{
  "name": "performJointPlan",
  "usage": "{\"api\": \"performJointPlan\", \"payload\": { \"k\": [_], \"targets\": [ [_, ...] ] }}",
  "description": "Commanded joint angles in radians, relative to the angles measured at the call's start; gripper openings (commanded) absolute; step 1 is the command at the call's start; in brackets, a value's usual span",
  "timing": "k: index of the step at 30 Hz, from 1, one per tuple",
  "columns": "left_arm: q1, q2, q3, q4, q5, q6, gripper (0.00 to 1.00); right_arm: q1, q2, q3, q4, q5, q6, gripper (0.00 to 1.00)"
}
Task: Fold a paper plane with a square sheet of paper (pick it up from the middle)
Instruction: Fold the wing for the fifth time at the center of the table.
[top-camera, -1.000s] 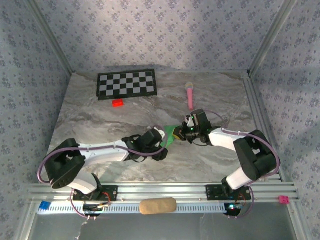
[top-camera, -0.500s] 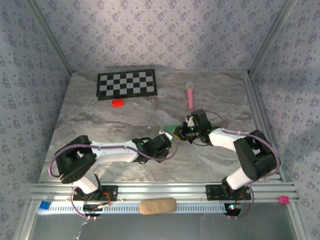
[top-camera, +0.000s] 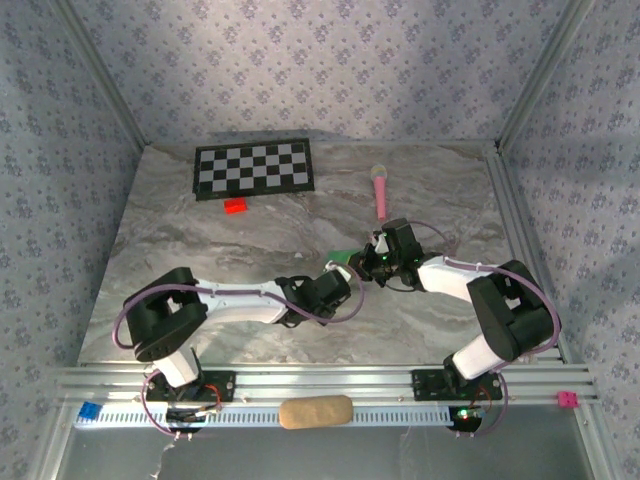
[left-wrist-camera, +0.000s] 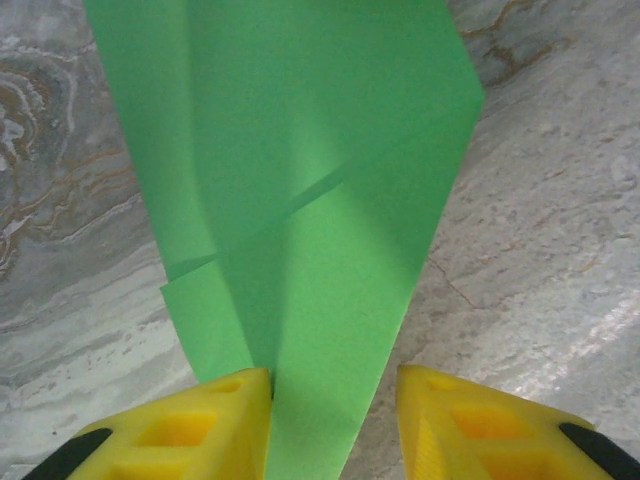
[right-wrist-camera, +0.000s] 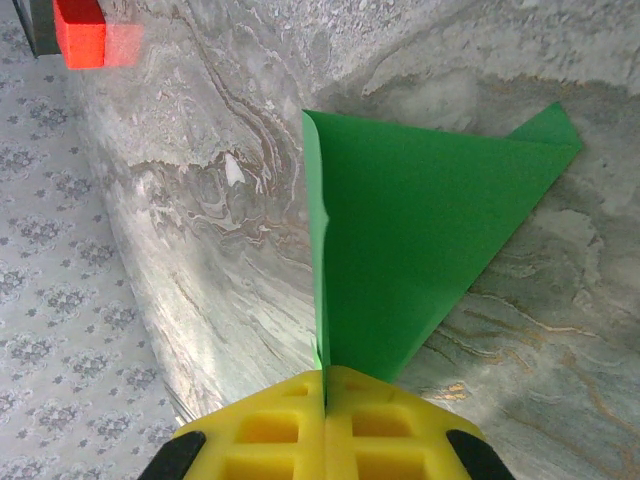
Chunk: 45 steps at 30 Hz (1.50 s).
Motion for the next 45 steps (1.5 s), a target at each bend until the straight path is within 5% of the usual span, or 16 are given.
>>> {"api": "performJointPlan", "payload": {
  "k": [1,17,30,45],
  "targets": [
    [-0.014,0.020,0.034,-0.036,-0.049,0.016,0.36,0.001,-0.016,0.004,-0.028,0.010,0.003,0.04],
    [-0.025,0.019,0.021,-0.045,-0.078,0.019,0.24,-0.001,-0.015,0.001,-0.030,0.012,0.001,0.04],
    [-0.027,0.010,0.001,-0.046,-0.099,0.027,0.31,-0.006,-0.020,0.001,-0.026,0.011,0.002,0.03],
    [-0.032,0.001,-0.014,-0.034,-0.115,0.031,0.15,-0.009,-0.019,-0.003,-0.028,0.013,0.002,0.03]
  ]
}}
